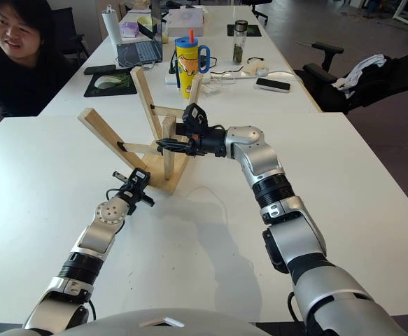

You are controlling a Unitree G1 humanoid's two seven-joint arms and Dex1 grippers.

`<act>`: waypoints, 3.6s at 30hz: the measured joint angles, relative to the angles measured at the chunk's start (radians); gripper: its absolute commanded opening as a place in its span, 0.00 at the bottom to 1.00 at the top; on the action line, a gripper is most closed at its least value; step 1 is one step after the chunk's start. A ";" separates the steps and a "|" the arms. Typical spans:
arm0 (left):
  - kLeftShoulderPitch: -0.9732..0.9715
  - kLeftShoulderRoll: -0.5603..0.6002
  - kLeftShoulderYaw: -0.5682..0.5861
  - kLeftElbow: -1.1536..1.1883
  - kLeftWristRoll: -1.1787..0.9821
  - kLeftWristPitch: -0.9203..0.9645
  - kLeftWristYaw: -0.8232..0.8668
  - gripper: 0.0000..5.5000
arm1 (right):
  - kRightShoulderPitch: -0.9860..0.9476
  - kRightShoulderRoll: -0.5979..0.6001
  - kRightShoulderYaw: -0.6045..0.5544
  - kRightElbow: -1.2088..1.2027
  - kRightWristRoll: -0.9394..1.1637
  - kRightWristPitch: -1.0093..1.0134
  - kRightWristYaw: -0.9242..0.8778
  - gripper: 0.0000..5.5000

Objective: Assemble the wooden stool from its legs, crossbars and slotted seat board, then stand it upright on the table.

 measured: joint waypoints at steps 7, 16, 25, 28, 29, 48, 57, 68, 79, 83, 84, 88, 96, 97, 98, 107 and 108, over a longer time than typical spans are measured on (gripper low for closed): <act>-0.001 -0.008 -0.006 -0.006 -0.026 -0.003 -0.007 0.00 | 0.076 0.018 0.005 -0.002 -0.032 0.071 -0.023 0.60; -0.008 -0.014 -0.003 0.001 -0.047 -0.003 -0.010 0.00 | 0.327 -0.161 -0.003 -0.165 -0.107 0.115 -0.033 0.55; -0.008 -0.007 0.005 -0.002 -0.049 -0.018 -0.013 0.00 | 0.169 -0.058 -0.430 -0.618 0.540 0.443 -0.286 0.29; -0.009 -0.006 0.007 0.000 -0.066 -0.020 -0.020 0.00 | 0.002 0.030 -0.516 -0.709 0.715 0.442 -0.471 0.20; -0.010 -0.007 0.007 0.002 -0.069 -0.020 -0.021 0.00 | -0.063 0.067 -0.527 -0.725 0.732 0.408 -0.528 0.17; -0.022 -0.028 0.004 0.018 -0.087 -0.022 -0.024 0.00 | 0.107 0.225 -0.163 -0.630 0.472 0.443 -0.744 0.00; -0.022 -0.029 0.006 0.019 -0.093 -0.028 -0.023 0.00 | -0.198 0.191 -0.456 -0.777 0.694 0.260 -0.718 0.00; -0.026 -0.028 0.008 0.028 -0.095 -0.030 -0.023 0.00 | 0.143 0.144 -0.071 -0.688 0.409 0.435 -0.833 0.00; -0.037 -0.030 0.005 0.046 -0.104 -0.033 -0.023 0.00 | 0.203 0.011 -0.388 -0.737 0.432 0.337 -0.825 0.00; -0.037 -0.028 0.008 0.046 -0.107 -0.033 -0.025 0.00 | 0.473 -0.127 -0.330 -0.719 0.373 0.544 -0.800 0.00; -0.036 -0.026 0.010 0.046 -0.108 -0.033 -0.025 0.00 | 0.530 -0.155 -0.312 -0.734 0.376 0.595 -0.775 0.00; -0.034 -0.017 0.015 0.046 -0.113 -0.032 -0.032 0.00 | 0.578 -0.186 -0.266 -0.839 0.465 0.699 -0.663 0.00; -0.055 -0.007 0.013 0.064 -0.123 -0.029 -0.068 0.00 | 0.546 0.129 -0.141 -0.939 0.679 0.765 -0.683 0.00; -0.057 -0.007 0.013 0.066 -0.124 -0.029 -0.070 0.00 | 0.534 0.155 -0.139 -0.927 0.676 0.755 -0.701 0.00; -0.057 -0.007 0.015 0.067 -0.125 -0.029 -0.070 0.00 | 0.523 0.178 -0.141 -0.903 0.654 0.725 -0.724 0.00; 0.049 -0.014 0.098 -0.040 -0.129 -0.058 0.030 0.00 | 0.475 0.273 -0.199 -0.741 0.369 0.426 -0.883 0.00; 0.068 -0.008 0.106 -0.054 -0.124 -0.050 0.036 0.00 | 0.475 0.261 -0.204 -0.737 0.355 0.421 -0.891 0.00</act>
